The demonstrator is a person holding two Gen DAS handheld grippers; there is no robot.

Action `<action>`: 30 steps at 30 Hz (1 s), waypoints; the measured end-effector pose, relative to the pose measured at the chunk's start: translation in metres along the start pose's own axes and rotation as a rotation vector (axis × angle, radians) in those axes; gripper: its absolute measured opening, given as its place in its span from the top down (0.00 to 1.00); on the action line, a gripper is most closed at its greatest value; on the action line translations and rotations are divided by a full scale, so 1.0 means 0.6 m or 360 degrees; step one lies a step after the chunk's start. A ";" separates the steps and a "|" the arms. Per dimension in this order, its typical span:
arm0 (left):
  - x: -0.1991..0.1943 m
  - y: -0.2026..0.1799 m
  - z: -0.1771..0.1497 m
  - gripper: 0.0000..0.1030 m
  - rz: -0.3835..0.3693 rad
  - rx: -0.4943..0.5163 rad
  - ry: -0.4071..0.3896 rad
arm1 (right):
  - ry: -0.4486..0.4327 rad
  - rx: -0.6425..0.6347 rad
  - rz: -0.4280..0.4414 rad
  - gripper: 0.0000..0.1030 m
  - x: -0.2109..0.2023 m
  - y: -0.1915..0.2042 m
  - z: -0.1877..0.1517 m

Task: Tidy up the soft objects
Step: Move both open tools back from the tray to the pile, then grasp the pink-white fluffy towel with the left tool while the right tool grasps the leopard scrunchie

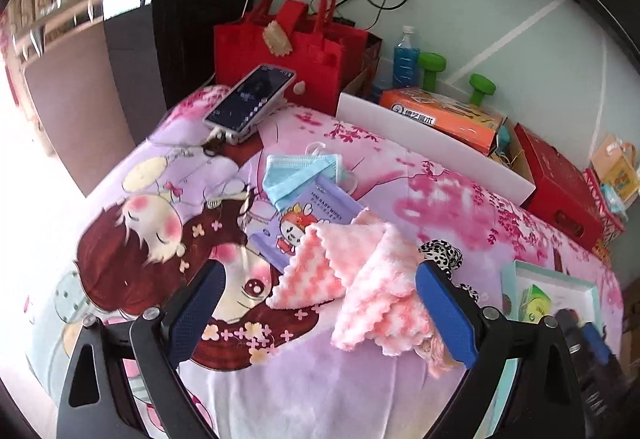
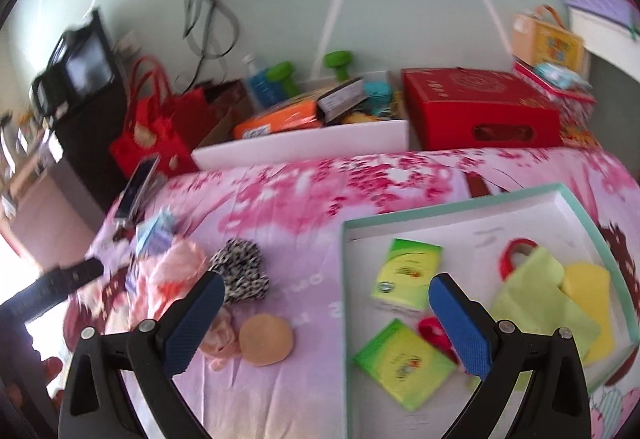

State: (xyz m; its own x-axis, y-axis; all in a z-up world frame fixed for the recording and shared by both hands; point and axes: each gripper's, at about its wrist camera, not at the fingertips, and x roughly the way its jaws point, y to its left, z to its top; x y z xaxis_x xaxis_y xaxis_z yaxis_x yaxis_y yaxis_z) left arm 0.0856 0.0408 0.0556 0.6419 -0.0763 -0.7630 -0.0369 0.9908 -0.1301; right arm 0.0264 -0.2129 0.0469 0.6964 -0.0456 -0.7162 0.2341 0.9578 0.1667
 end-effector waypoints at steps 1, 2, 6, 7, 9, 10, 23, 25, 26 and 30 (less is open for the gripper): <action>0.002 0.008 0.001 0.07 -0.0017 -0.0025 0.0017 | 0.0008 -0.0030 0.0004 0.00 0.003 0.009 -0.002; 0.005 0.013 0.001 0.07 -0.0027 -0.0043 0.0033 | 0.0019 -0.0058 0.0012 0.00 0.008 0.020 -0.004; 0.019 0.021 -0.001 0.07 -0.0017 -0.0059 0.0086 | 0.0074 -0.0145 0.0031 0.00 0.034 0.054 -0.011; 0.022 0.021 -0.001 0.07 -0.0012 -0.0052 0.0089 | 0.0083 -0.0150 0.0036 0.00 0.038 0.058 -0.011; 0.026 0.017 -0.001 0.06 -0.0003 -0.0029 0.0090 | 0.0101 -0.0158 0.0050 0.00 0.050 0.064 -0.013; 0.029 0.014 -0.001 0.06 -0.0002 -0.0016 0.0088 | 0.0111 -0.0160 0.0057 0.00 0.057 0.067 -0.015; 0.096 0.008 0.010 0.06 -0.0098 -0.0075 0.0266 | 0.0217 -0.0156 0.0108 0.02 0.128 0.091 -0.029; 0.104 0.005 0.009 0.06 -0.0119 -0.0077 0.0282 | 0.0228 -0.0157 0.0112 0.06 0.136 0.094 -0.030; 0.109 0.003 0.008 0.06 -0.0126 -0.0076 0.0297 | 0.0232 -0.0159 0.0112 0.08 0.139 0.095 -0.031; 0.125 -0.003 0.004 0.07 -0.0115 -0.0088 0.0356 | 0.0245 -0.0151 0.0123 0.14 0.152 0.099 -0.031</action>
State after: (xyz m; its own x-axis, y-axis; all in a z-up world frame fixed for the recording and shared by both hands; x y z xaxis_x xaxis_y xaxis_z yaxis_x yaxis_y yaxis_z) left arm 0.1357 0.0336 -0.0002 0.4589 -0.1756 -0.8710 -0.0432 0.9747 -0.2192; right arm 0.0913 -0.1550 -0.0212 0.5960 0.0663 -0.8003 0.1139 0.9795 0.1659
